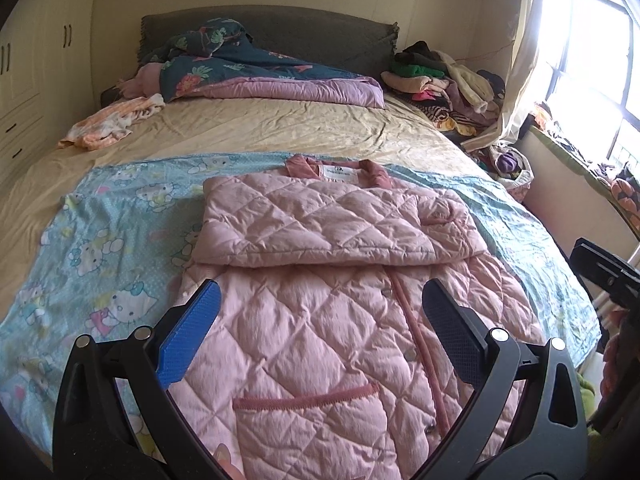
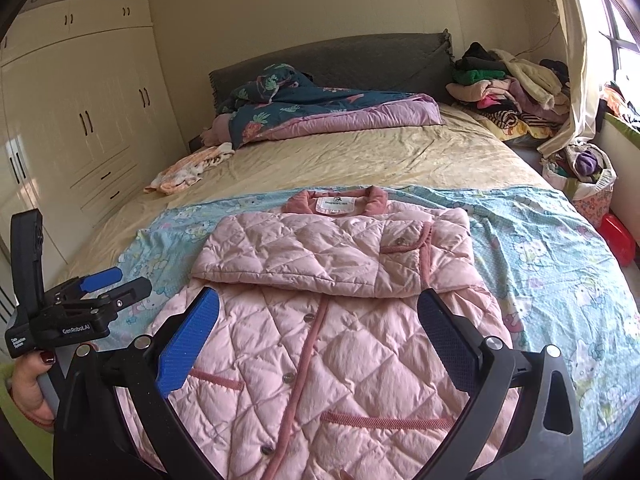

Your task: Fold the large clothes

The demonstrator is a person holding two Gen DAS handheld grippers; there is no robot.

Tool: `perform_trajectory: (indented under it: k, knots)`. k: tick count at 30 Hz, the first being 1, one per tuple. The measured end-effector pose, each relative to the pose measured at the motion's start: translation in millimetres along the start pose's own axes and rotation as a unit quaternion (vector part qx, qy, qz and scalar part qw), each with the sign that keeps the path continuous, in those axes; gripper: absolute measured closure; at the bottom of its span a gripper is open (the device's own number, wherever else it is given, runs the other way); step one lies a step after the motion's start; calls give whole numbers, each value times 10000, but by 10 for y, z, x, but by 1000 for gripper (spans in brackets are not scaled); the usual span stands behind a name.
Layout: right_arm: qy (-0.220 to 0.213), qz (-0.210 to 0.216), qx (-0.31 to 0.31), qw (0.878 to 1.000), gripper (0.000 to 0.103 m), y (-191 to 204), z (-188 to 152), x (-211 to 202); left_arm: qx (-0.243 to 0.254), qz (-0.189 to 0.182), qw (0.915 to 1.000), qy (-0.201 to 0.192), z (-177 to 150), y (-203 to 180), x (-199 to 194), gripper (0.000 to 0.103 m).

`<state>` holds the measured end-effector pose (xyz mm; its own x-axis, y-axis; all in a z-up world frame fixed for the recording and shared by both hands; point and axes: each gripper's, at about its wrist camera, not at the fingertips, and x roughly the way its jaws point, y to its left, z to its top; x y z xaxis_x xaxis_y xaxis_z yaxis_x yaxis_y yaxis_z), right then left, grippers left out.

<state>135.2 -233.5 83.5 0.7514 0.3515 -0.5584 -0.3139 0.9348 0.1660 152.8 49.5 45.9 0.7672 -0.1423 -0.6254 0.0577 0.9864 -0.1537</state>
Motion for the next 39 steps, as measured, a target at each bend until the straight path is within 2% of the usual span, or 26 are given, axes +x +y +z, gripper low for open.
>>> perform_trajectory:
  k: [5, 15, 29, 39]
  knots:
    - [-89, -58, 83, 9999, 4, -85, -130, -113, 62, 64, 10000, -30, -119, -25, -46, 9]
    - [82, -228, 137, 9996, 4, -191, -462, -140, 47, 121, 9999, 1, -391, -1, -52, 9]
    - [355, -968, 154, 9946, 4, -541, -905, 27, -171, 486, 9984, 254, -835, 279, 91, 9]
    - [692, -1258, 344, 9890, 4, -831, -1276, 60, -289, 694, 9965, 354, -1079, 528, 108, 9]
